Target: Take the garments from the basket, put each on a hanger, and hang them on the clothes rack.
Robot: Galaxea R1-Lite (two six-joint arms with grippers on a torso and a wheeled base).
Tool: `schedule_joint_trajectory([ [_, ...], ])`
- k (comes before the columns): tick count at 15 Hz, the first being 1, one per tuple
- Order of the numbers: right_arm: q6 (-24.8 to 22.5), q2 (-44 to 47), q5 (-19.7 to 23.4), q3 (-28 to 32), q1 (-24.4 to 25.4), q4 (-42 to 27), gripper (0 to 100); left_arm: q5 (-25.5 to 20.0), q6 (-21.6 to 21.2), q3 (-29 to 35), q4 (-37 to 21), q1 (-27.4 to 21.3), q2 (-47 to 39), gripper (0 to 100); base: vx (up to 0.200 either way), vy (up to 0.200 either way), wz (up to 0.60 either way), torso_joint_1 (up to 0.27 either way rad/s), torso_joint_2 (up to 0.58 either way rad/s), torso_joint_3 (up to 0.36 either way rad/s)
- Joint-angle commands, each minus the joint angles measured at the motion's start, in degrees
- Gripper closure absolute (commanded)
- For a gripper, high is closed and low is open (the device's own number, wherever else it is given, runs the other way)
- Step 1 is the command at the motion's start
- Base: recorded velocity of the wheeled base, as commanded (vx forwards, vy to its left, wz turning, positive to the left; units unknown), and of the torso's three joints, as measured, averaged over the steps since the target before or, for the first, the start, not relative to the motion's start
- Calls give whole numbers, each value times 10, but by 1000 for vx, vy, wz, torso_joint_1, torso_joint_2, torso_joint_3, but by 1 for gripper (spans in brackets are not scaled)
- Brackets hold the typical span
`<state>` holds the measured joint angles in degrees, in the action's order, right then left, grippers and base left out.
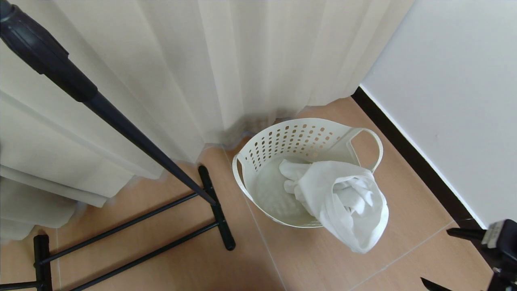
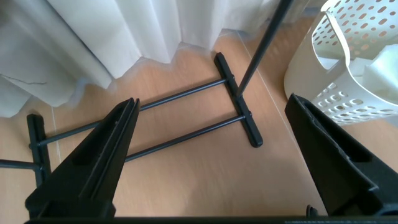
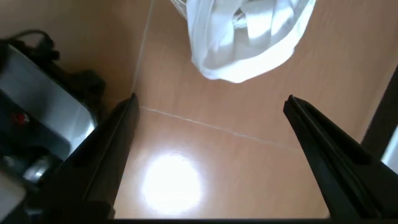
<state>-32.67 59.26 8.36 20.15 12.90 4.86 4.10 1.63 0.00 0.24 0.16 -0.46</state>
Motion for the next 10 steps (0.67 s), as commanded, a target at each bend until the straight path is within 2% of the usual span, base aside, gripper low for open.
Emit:
schedule_joint_trajectory([
  [1,-122,170,-4,67,4,74,0,0,0,0,0,0,0,0,0,0,0,0,0,0],
  [2,-158,204,-11,82,6,100,0,0,0,0,0,0,0,0,0,0,0,0,0,0],
  [4,-227,287,-65,119,23,153,0,0,0,0,0,0,0,0,0,0,0,0,0,0],
  [6,-238,349,-114,145,50,191,0,0,0,0,0,0,0,0,0,0,0,0,0,0],
  [7,-239,362,-122,152,54,200,0,0,0,0,0,0,0,0,0,0,0,0,0,0],
  [8,-245,411,-147,176,60,227,0,0,0,0,0,0,0,0,0,0,0,0,0,0],
  [10,-253,449,-165,198,60,245,0,0,0,0,0,0,0,0,0,0,0,0,0,0],
])
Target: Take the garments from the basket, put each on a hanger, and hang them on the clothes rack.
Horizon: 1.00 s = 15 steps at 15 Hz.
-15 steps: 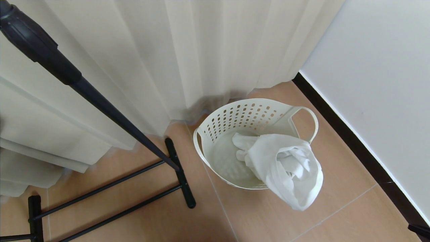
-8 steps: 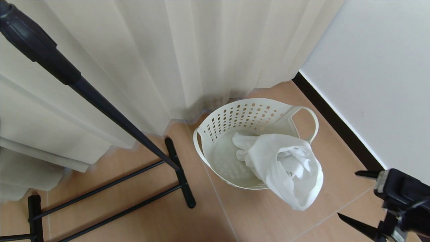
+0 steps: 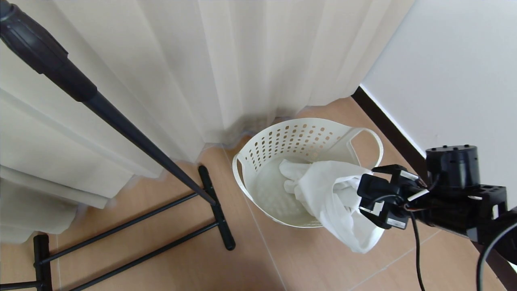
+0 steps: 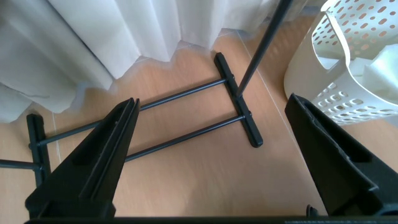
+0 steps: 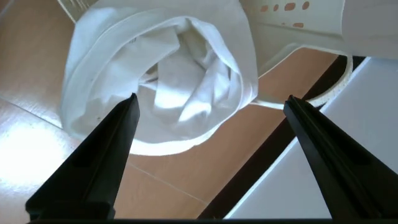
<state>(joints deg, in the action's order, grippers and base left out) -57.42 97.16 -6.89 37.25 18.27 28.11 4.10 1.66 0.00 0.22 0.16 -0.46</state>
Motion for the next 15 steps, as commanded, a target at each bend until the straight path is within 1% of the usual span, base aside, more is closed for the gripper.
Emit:
schedule_joint_trajectory([
  [1,-8,89,-24,37,6,25,0,0,0,0,0,0,0,0,0,0,0,0,0,0],
  [3,-8,137,-48,59,3,61,0,0,0,0,0,0,0,0,0,0,0,0,0,0],
  [6,-9,175,-53,75,2,100,0,0,0,0,0,0,0,0,0,0,0,0,0,0],
  [9,-10,204,-54,100,1,104,0,0,0,0,0,0,0,0,0,0,0,0,0,0],
  [10,-10,204,-54,100,1,104,0,0,0,0,0,0,0,0,0,0,0,0,0,0],
  [12,-10,224,-59,135,1,104,0,0,0,0,0,0,0,0,0,0,0,0,0,0],
  [15,-11,235,-59,158,1,104,0,0,0,0,0,0,0,0,0,0,0,0,0,0],
])
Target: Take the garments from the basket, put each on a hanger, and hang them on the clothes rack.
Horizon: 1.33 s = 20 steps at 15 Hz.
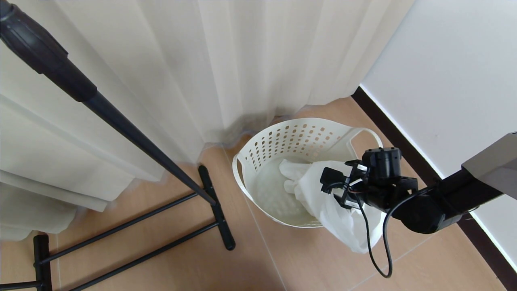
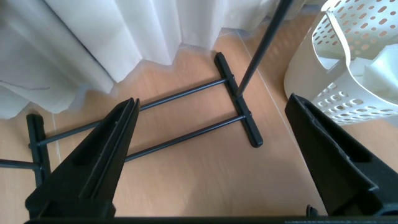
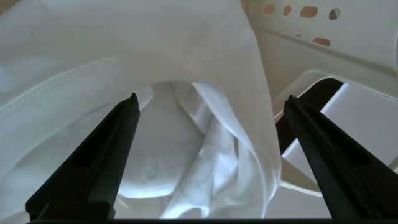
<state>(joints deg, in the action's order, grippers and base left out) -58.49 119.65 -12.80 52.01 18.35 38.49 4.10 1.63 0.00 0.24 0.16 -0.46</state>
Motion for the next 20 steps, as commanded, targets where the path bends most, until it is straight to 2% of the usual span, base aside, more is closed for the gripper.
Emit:
schedule_joint_trajectory([
  [1,-1,11,1,20,1,-1,0,0,0,0,0,0,0,0,0,0,0,0,0,0],
  [9,-3,32,1,41,6,0,0,0,0,0,0,0,0,0,0,0,0,0,0,0],
  [10,-2,31,1,39,6,0,100,0,0,0,0,0,0,0,0,0,0,0,0,0],
  [15,6,-10,8,-2,5,0,100,0,0,0,0,0,0,0,0,0,0,0,0,0],
  [18,111,-97,8,-89,6,-1,100,0,0,0,0,0,0,0,0,0,0,0,0,0],
  [20,158,-150,10,-131,6,0,100,0,0,0,0,0,0,0,0,0,0,0,0,0],
])
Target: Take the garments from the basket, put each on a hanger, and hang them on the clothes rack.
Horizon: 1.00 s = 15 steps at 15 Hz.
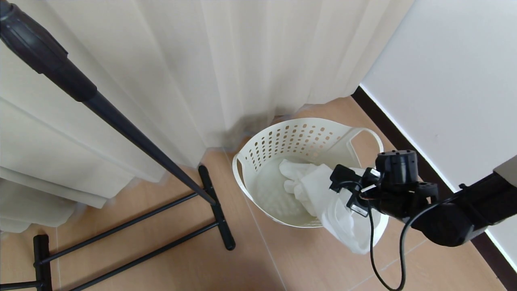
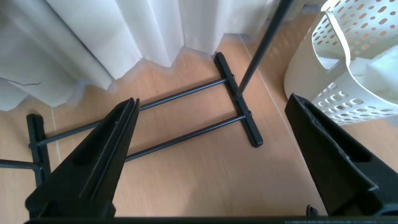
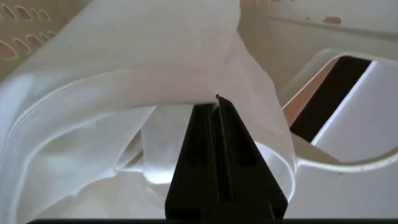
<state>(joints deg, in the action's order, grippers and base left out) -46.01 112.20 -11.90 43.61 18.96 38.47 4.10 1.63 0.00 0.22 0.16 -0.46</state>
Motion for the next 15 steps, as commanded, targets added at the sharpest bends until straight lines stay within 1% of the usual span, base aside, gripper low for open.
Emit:
schedule_joint_trajectory([
  [1,71,-117,5,-78,0,0,100,0,0,0,0,0,0,0,0,0,0,0,0,0],
  [2,94,-147,5,-96,0,0,100,0,0,0,0,0,0,0,0,0,0,0,0,0],
  [3,126,-198,5,-121,1,-1,100,0,0,0,0,0,0,0,0,0,0,0,0,0],
  [4,146,-238,6,-136,7,-1,100,0,0,0,0,0,0,0,0,0,0,0,0,0],
  [5,167,-267,6,-144,19,-1,100,0,0,0,0,0,0,0,0,0,0,0,0,0],
  [6,207,-306,6,-147,42,-3,100,0,0,0,0,0,0,0,0,0,0,0,0,0],
  [7,244,-342,6,-147,65,-6,100,0,0,0,0,0,0,0,0,0,0,0,0,0],
  [8,268,-364,6,-146,86,-7,100,0,0,0,0,0,0,0,0,0,0,0,0,0],
  [9,285,-386,6,-145,107,-6,100,0,0,0,0,0,0,0,0,0,0,0,0,0],
  [10,306,-415,6,-143,141,-2,100,0,0,0,0,0,0,0,0,0,0,0,0,0],
  [12,349,-447,6,-129,180,0,100,-1,-1,0,0,0,0,0,0,0,0,0,0,0],
  [13,372,-462,7,-125,188,-1,100,-1,-1,0,0,0,0,0,0,0,0,0,0,0],
  [15,377,-472,5,-109,189,-3,100,-1,-1,0,0,0,0,0,0,0,0,0,0,0],
])
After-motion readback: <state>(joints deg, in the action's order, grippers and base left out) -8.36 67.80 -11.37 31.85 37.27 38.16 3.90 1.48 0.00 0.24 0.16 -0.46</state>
